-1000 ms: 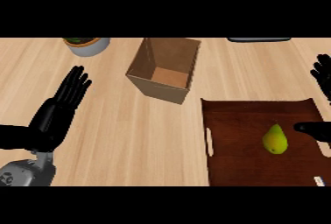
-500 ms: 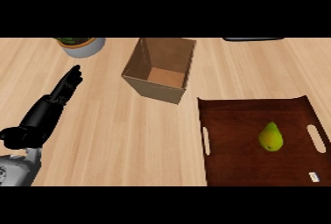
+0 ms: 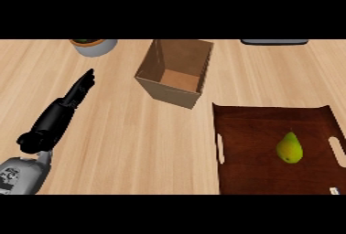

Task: Pick the pear from the tray and place it in the cardboard box

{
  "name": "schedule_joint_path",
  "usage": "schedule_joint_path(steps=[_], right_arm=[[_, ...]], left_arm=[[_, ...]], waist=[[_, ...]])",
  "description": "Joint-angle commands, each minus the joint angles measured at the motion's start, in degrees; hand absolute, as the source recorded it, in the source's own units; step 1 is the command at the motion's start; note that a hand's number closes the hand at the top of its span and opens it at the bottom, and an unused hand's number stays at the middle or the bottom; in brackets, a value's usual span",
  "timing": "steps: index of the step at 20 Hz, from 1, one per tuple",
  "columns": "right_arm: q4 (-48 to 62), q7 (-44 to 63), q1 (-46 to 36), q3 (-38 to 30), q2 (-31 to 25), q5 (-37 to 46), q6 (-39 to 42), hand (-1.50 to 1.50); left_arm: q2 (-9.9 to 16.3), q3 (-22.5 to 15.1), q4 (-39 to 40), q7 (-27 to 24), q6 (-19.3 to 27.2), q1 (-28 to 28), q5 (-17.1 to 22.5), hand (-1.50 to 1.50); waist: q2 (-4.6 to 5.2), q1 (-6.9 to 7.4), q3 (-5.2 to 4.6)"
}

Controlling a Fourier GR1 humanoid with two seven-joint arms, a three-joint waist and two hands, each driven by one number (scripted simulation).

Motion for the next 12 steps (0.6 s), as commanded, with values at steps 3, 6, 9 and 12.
schedule_joint_path(steps=[3, 6, 9, 12], right_arm=[[-5.7, 12.0, -2.0, 7.9, -7.2, 3.4, 8.8, -1.50], [-5.9, 18.5, -7.6, 10.8, -8.9, 1.2, 13.5, -1.50], [-7.8, 25.8, -11.1, 15.0, -10.5, 3.1, 15.4, -1.50], [-8.6, 32.0, -15.0, 19.0, -6.8, 3.9, 16.3, -1.50]], left_arm=[[-1.1, 0.2, 0.8, 1.5, -0.4, -2.2, -0.5, 0.00], [-1.5, -0.3, 0.8, 1.2, -1.1, -1.5, -1.2, 0.00], [0.1, 1.7, 0.1, 1.3, -3.5, -1.9, 0.5, 0.00], [-0.9, 2.2, 1.2, -1.0, -3.0, 0.4, -1.3, 0.00]], waist=[[0.07, 0.85, -0.08], [0.08, 1.40, -0.02], [0.11, 1.84, -0.02], [0.02, 1.09, 0.00]])
